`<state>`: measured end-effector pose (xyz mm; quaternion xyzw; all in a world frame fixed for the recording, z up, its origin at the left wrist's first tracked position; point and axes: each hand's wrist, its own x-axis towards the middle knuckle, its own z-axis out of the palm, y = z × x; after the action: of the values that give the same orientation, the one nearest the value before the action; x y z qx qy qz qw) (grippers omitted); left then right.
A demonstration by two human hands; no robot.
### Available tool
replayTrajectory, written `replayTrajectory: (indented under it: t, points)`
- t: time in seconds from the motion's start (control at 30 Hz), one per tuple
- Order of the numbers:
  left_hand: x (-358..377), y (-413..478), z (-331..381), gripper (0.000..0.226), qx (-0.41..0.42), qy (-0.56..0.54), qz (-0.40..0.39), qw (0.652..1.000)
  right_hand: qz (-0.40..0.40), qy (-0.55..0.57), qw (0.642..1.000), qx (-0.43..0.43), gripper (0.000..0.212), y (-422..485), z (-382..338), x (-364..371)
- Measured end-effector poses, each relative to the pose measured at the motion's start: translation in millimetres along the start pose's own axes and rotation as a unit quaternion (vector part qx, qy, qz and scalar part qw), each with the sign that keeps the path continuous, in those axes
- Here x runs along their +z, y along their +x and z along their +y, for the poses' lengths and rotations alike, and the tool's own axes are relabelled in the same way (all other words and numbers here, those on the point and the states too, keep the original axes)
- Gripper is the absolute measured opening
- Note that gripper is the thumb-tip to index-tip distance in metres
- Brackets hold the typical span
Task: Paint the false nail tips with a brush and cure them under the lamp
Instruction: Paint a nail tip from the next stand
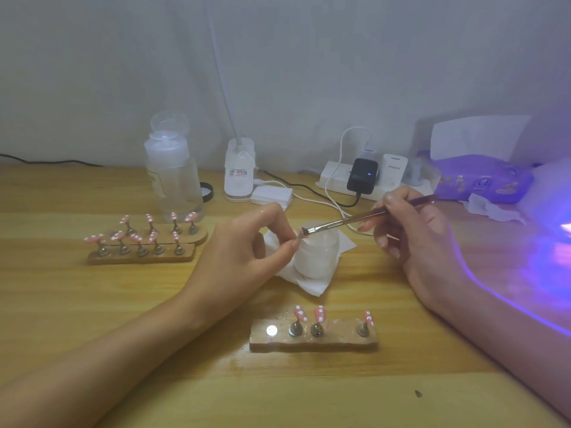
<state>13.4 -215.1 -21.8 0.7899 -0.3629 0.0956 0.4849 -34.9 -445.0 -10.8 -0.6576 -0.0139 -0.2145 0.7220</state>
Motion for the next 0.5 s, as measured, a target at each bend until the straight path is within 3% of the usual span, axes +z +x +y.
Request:
replayTrajectory:
  t: [0.13,0.3,0.5]
  points:
    - [-0.2,-0.1,-1.0,0.019,-0.005,-0.001,-0.002,1.0,0.021,-0.029,0.999,0.014,0.027,0.1,2.2,-1.1]
    - [-0.2,0.3,-0.9,0.017,-0.001,0.004,-0.002,1.0,0.009,0.013,1.0,-0.016,0.035,-0.3,0.2,0.2]
    - [-0.1,0.1,-1.3,0.018,-0.006,-0.009,-0.001,1.0,0.009,-0.023,1.0,0.012,0.027,-0.6,2.0,-0.6]
